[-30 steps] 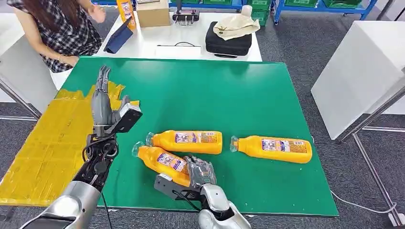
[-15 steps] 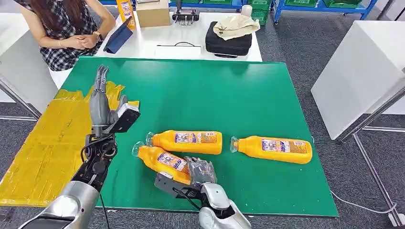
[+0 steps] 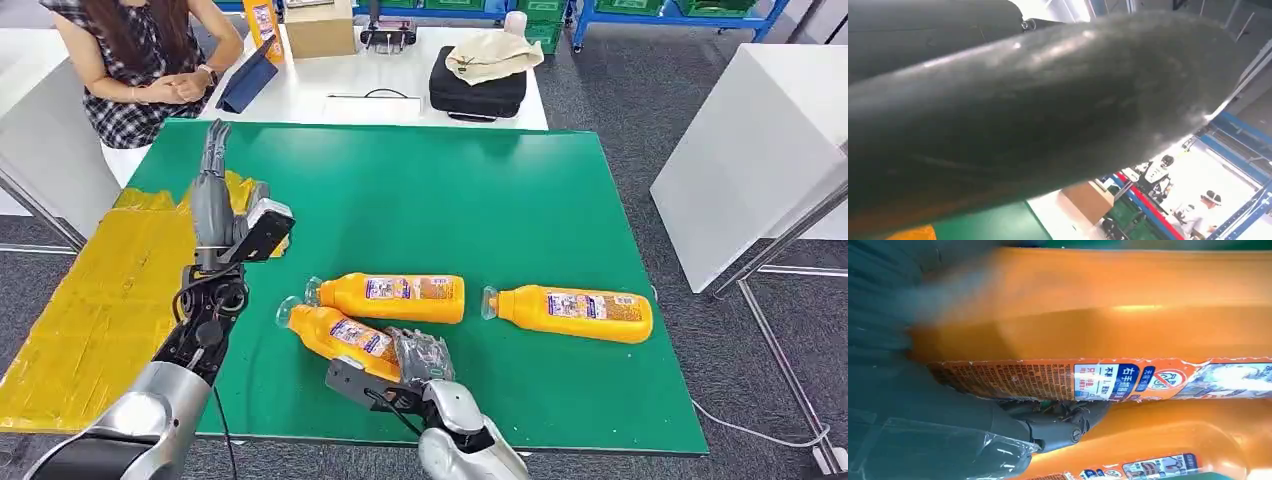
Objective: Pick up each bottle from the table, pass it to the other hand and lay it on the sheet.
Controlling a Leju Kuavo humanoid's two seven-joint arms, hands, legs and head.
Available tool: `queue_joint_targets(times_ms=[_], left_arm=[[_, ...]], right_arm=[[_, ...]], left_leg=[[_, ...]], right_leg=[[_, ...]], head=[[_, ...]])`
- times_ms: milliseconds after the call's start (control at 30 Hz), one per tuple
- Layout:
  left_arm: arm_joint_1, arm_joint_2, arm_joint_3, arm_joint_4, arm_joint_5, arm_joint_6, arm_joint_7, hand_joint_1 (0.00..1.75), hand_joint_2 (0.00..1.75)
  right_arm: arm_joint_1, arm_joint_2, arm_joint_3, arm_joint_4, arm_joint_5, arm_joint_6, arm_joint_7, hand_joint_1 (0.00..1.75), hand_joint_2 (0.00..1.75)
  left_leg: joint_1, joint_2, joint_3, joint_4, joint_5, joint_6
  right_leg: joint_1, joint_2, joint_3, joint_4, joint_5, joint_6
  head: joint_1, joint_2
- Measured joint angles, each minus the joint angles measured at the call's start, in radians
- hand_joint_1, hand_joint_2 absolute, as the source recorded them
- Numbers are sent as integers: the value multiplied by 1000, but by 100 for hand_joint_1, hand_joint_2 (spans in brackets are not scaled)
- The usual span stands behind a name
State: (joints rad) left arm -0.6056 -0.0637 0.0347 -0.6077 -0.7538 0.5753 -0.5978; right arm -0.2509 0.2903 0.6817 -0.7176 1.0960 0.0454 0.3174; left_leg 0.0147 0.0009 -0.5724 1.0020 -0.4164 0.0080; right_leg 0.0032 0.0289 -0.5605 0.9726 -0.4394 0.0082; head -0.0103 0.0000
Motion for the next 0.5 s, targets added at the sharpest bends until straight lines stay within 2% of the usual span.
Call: queue_joint_targets(times_ms=[100,200,233,333,500], left_arm=[[-7,0,0,8,71,-79,-14,0,0],[-12,3,30,4,298,-330,5,0,0],[-11,5,51,0,388,-420,19,0,175],[-11,41,134,-12,595,-597,35,0,175],[-7,106,268,-55,737,-696,44,0,175]], right_arm=[[2,-6,-8,-9,-59,-2,-48,175,175],[64,-41,-36,-119,-207,-2,-98,175,175],[101,-58,-45,-187,-250,-2,-99,175,175],[238,-128,-73,-449,-308,18,-71,175,175],[408,-226,-67,-813,-309,-4,-50,175,175]], left_leg=[[0,0,0,0,0,0],[0,-2,-2,0,0,0],[0,-4,-6,0,2,1],[0,-4,-18,1,6,1],[0,-4,-30,1,7,2]], right_leg=[[0,0,1,0,0,0],[0,0,2,0,0,0],[0,-1,7,0,1,1],[-1,-2,-4,1,5,1],[0,-2,-16,2,5,1]], head=[[0,0],[1,0],[1,0],[0,0],[-1,0]])
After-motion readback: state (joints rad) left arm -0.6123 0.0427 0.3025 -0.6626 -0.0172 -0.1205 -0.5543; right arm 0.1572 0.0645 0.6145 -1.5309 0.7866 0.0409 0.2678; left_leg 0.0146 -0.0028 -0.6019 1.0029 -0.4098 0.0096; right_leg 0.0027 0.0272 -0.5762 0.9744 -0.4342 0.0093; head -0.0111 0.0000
